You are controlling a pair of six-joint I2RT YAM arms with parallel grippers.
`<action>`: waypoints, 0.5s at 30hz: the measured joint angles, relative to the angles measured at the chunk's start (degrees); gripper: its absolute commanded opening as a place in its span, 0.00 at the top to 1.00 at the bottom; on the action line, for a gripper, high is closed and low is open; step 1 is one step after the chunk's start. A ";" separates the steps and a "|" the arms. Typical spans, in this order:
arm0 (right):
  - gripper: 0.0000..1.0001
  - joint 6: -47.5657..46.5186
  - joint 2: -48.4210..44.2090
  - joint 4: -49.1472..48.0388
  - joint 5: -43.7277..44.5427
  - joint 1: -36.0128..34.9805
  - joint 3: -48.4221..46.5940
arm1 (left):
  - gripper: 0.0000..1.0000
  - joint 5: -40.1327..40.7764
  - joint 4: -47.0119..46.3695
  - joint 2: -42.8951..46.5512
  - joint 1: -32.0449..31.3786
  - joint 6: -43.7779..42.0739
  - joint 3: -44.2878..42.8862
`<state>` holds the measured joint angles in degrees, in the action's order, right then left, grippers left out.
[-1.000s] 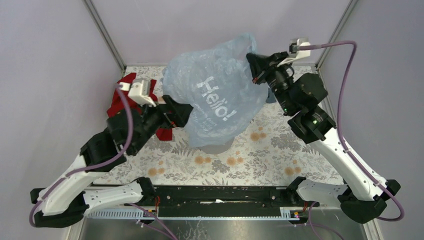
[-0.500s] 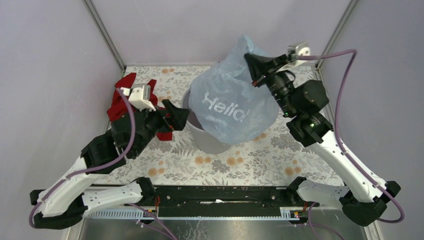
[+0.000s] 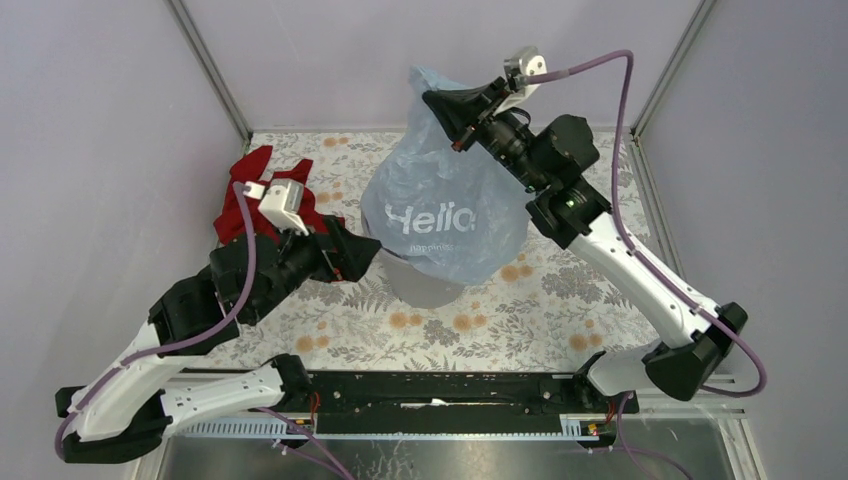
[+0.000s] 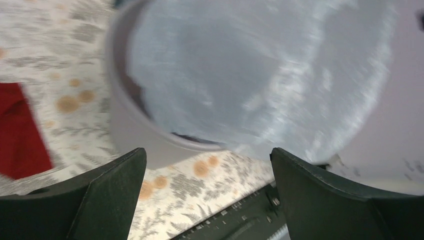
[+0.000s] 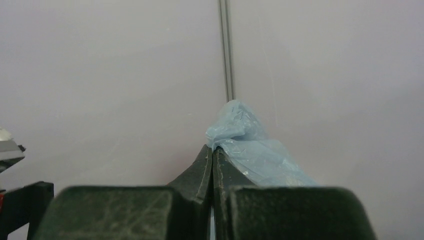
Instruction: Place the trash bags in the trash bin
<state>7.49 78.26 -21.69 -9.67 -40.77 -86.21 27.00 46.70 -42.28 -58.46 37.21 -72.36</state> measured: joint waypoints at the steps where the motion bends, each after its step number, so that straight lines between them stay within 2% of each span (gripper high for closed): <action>1: 1.00 0.31 0.98 -0.55 -0.59 0.00 -0.74 | 0.01 -2.93 -0.61 -0.55 0.00 -0.52 -0.31; 8: 1.00 2.84 6.08 -3.21 -1.92 0.00 -3.21 | 0.01 -26.49 -11.21 -5.86 -0.02 -3.21 -1.01; 11: 1.00 4.52 6.64 -3.72 -1.99 0.00 -3.21 | 0.01 -32.20 -16.94 -9.35 -0.07 -3.43 -1.01; 15: 1.00 6.34 6.62 -5.40 -1.92 0.00 -3.19 | 0.01 -34.56 -21.75 -15.54 -0.07 -4.33 -1.79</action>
<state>13.82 84.88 -27.09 -11.60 -40.77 -89.41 -7.55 24.95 -57.82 -58.52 32.88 -74.15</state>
